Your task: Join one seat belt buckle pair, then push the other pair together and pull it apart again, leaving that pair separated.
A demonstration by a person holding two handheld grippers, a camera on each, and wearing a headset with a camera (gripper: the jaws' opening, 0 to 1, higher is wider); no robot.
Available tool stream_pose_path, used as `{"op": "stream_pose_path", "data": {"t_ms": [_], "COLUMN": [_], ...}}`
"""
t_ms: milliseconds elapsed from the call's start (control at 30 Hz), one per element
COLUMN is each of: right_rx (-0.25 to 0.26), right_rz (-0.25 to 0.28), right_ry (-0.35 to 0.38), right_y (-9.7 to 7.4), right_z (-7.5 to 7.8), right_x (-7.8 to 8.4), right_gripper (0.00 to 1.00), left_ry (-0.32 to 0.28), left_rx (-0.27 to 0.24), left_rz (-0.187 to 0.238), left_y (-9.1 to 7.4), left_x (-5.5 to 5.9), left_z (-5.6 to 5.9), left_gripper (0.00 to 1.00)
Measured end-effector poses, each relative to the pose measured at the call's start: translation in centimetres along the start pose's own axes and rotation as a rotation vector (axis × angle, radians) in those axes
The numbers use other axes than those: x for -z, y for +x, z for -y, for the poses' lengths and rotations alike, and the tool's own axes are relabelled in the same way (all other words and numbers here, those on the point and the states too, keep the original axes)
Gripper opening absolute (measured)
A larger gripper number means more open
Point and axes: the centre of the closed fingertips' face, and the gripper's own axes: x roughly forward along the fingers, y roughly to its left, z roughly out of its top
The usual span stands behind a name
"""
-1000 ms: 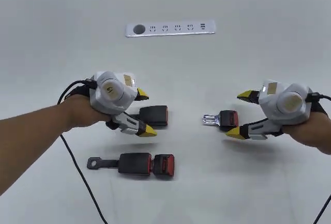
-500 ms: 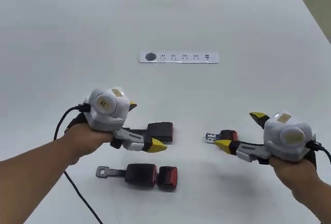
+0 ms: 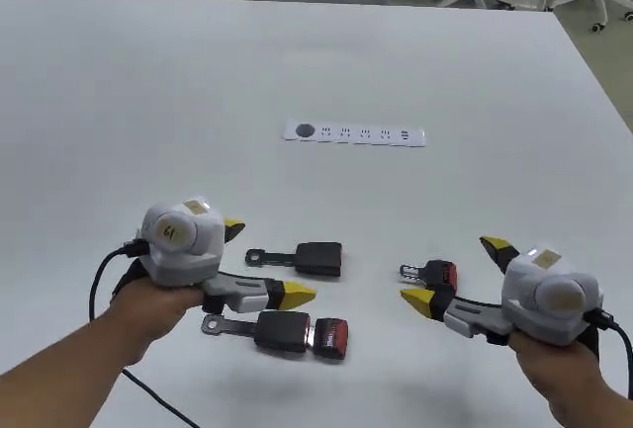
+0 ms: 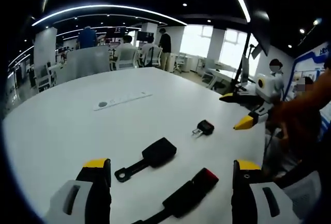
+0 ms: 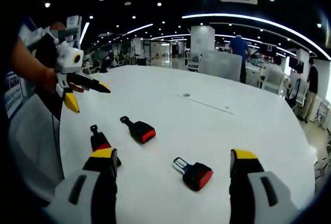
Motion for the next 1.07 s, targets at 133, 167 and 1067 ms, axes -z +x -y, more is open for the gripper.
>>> {"op": "stream_pose_path", "data": {"t_ms": [133, 167, 1067], "right_rx": [-0.005, -0.003, 0.024], "right_rz": [0.013, 0.024, -0.028], "right_ry": [0.002, 0.008, 0.032], "right_y": [-1.0, -1.3, -6.6], "right_z": [-1.3, -1.5, -4.4], "right_x": [0.2, 0.1, 4.8], "right_gripper": [0.92, 0.92, 0.94], "left_ry": [0.001, 0.002, -0.027], "left_rx": [-0.021, -0.029, -0.119], "left_rz": [0.009, 0.019, 0.063], "left_y": [-2.0, -2.6, -10.1], "left_x": [0.9, 1.1, 5.1], "left_z": [0.4, 0.4, 1.7], "left_gripper": [1.0, 1.0, 1.0]}}
